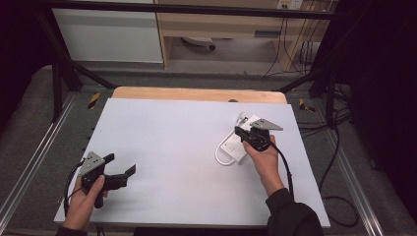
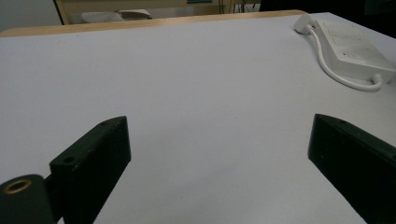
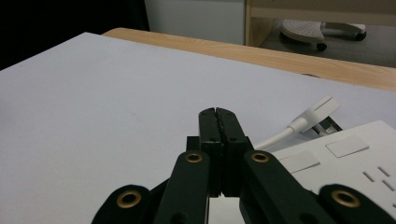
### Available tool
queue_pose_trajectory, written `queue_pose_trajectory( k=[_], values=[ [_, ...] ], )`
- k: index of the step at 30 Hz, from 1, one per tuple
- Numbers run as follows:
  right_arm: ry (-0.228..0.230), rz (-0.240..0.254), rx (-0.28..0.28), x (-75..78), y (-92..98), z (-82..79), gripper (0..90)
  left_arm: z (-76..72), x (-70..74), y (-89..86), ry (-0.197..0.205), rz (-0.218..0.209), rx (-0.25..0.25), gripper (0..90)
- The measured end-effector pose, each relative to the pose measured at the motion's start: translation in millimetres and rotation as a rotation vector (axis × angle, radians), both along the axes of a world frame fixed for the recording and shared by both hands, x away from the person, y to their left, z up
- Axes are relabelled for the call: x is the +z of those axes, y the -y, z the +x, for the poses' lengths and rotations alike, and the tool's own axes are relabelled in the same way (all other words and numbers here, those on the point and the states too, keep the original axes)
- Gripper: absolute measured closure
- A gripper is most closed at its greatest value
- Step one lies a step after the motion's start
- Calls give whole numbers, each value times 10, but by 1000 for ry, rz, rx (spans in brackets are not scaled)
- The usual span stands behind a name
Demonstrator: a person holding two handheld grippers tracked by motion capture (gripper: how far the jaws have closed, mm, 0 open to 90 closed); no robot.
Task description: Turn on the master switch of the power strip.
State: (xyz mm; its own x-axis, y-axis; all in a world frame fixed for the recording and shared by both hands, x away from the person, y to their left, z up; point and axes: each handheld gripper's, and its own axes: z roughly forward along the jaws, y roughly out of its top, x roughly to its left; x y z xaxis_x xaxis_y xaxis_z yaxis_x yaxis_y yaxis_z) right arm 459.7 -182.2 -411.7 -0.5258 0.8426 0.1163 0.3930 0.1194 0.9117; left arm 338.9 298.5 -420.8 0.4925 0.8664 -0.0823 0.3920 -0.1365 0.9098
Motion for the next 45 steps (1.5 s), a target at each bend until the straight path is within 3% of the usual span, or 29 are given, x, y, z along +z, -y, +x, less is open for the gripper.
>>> queue_pose_trajectory(
  k=[45],
  values=[
    [-47, -24, 37, -250, -211, -19, 900, 0, 0, -5, 3, 2, 5, 58]
  ],
)
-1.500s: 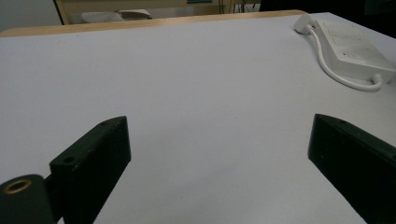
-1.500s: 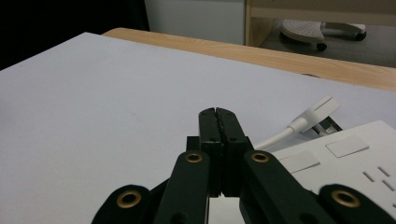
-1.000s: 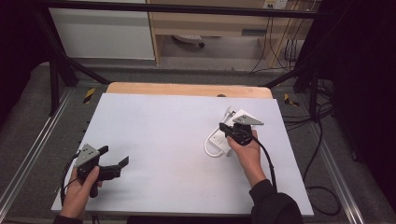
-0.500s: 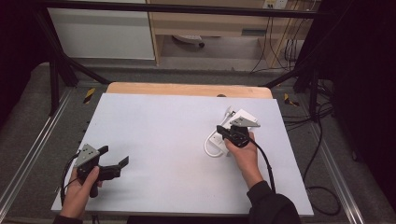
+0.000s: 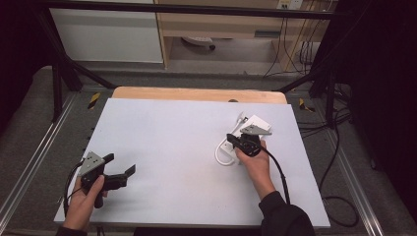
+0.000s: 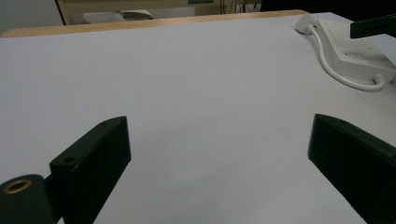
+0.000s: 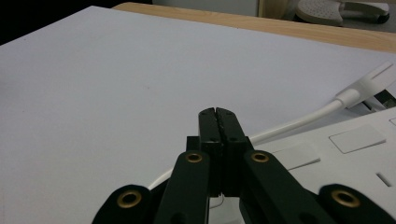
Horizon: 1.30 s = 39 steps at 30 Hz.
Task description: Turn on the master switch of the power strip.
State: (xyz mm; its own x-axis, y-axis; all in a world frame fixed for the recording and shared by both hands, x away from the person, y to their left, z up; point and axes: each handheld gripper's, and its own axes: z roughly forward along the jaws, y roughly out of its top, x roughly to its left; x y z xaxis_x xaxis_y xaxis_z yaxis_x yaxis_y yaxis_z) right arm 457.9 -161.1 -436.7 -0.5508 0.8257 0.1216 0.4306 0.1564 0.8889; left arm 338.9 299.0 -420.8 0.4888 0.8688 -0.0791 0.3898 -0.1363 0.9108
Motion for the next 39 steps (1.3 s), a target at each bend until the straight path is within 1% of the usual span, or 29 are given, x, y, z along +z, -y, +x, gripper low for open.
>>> queue_pose_trajectory(
  k=[13, 23, 29, 31, 39],
  values=[
    [-5, -10, 3, -33, -13, -9, 900, -1, 1, 0, 2, -2, -1, 58],
    [-9, -20, 12, -56, -27, -58, 900, 0, 1, -1, 2, 0, 0, 58],
    [-19, -29, 5, -101, 17, -92, 900, -3, 1, 3, 0, 0, 0, 58],
    [-16, -22, 5, -103, 21, -100, 900, -2, 0, 2, 0, 1, 1, 58],
    [-23, -23, 1, -150, 50, -129, 900, 0, -1, 1, 1, 4, -1, 58]
  ],
)
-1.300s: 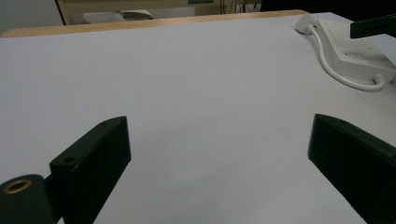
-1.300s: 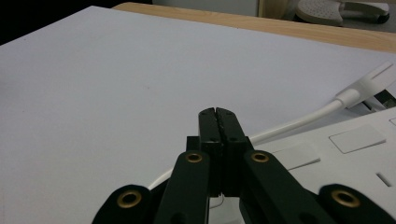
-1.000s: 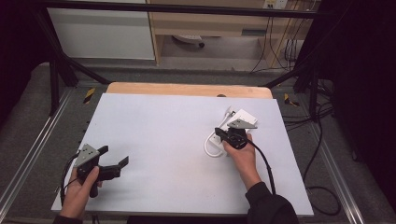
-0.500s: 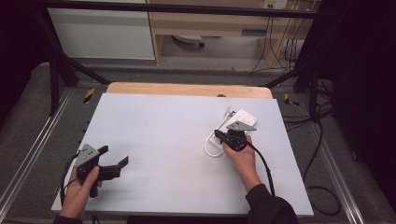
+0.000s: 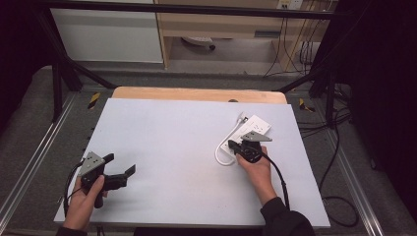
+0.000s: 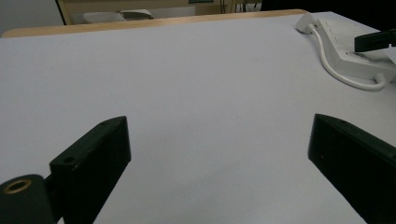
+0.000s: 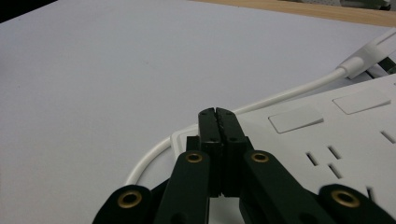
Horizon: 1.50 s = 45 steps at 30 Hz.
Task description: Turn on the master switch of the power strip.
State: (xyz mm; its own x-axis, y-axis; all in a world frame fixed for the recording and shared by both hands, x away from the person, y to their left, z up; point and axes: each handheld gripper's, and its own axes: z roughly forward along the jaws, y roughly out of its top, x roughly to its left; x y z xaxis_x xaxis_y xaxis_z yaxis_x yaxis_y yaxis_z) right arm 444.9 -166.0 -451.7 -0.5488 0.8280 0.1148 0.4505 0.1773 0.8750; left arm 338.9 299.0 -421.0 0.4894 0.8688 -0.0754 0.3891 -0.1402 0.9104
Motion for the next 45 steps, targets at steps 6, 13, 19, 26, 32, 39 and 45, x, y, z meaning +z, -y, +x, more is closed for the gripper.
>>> queue_pose_trajectory(
  k=[6, 13, 19, 26, 32, 39, 45],
  values=[
    [-2, 1, 1, -18, 4, -5, 900, -1, 0, 0, 0, 0, 0, 58],
    [1, -2, 5, -20, -13, -6, 900, -2, 1, 0, 0, 0, 1, 58],
    [1, -7, 4, -20, -31, -14, 900, -1, 1, 1, -1, 3, -1, 58],
    [4, -19, 6, -31, -46, -15, 900, -2, 0, 4, -3, 3, 0, 58],
    [-3, -21, 4, -23, -49, -13, 900, -2, -2, 7, -2, 2, 2, 58],
    [-13, -20, 3, -17, -48, -8, 900, -1, -4, 7, -3, 3, 1, 58],
    [-23, -24, -1, -16, -54, -6, 900, -1, -6, 8, -5, 3, 4, 59]
  ],
)
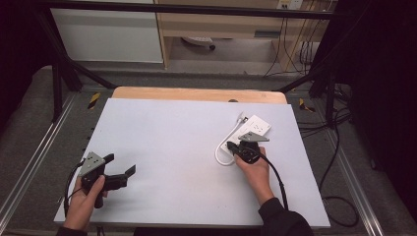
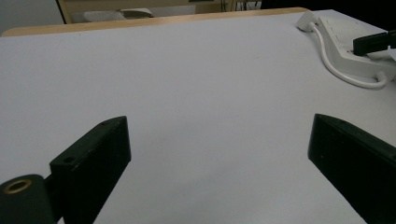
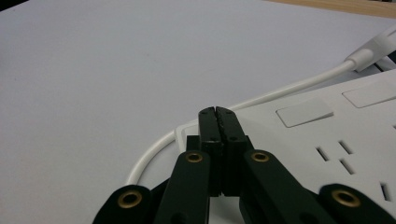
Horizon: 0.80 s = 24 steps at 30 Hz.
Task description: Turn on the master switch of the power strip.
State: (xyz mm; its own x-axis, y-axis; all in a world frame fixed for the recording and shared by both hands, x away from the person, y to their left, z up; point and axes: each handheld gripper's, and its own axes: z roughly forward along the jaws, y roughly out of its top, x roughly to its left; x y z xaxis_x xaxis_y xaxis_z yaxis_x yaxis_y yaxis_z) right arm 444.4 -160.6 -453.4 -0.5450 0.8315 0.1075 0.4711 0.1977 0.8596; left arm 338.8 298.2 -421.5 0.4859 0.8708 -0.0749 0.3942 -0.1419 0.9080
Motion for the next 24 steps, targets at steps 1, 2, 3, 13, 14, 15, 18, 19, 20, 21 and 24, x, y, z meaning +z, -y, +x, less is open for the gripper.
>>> queue_pose_trajectory(
  k=[1, 2, 3, 13, 14, 15, 18, 19, 20, 21, 24],
  values=[
    [-2, 0, 0, 2, 2, 2, 900, 0, -1, 0, -1, 0, 1, 58],
    [-5, 1, -2, 4, 2, 4, 900, 0, -1, 0, -1, 0, 1, 58],
    [-8, 1, -2, 6, 1, 4, 900, 1, -1, -1, -1, 0, 1, 59],
    [-5, -16, 2, 16, -6, 8, 900, 7, -6, -2, -4, 5, 0, 59],
    [-6, -16, 3, 17, -7, 8, 900, 7, -8, -2, -6, 4, 0, 59],
    [-6, -16, 3, 17, -7, 8, 900, 7, -8, -2, -6, 4, 0, 59],
    [-5, -16, 2, 17, -7, 8, 900, 9, -10, -1, -6, 5, 1, 59],
    [-5, -15, 1, 17, -6, 9, 900, 9, -10, -1, -6, 5, 1, 59],
    [-6, -15, 1, 17, -7, 9, 900, 9, -11, -1, -6, 5, 2, 59],
    [-6, -16, 1, 18, -7, 9, 900, 9, -11, -1, -6, 5, 2, 59],
    [-5, -17, 2, 20, -8, 8, 900, 10, -11, -3, -6, 6, 3, 59]
  ],
)
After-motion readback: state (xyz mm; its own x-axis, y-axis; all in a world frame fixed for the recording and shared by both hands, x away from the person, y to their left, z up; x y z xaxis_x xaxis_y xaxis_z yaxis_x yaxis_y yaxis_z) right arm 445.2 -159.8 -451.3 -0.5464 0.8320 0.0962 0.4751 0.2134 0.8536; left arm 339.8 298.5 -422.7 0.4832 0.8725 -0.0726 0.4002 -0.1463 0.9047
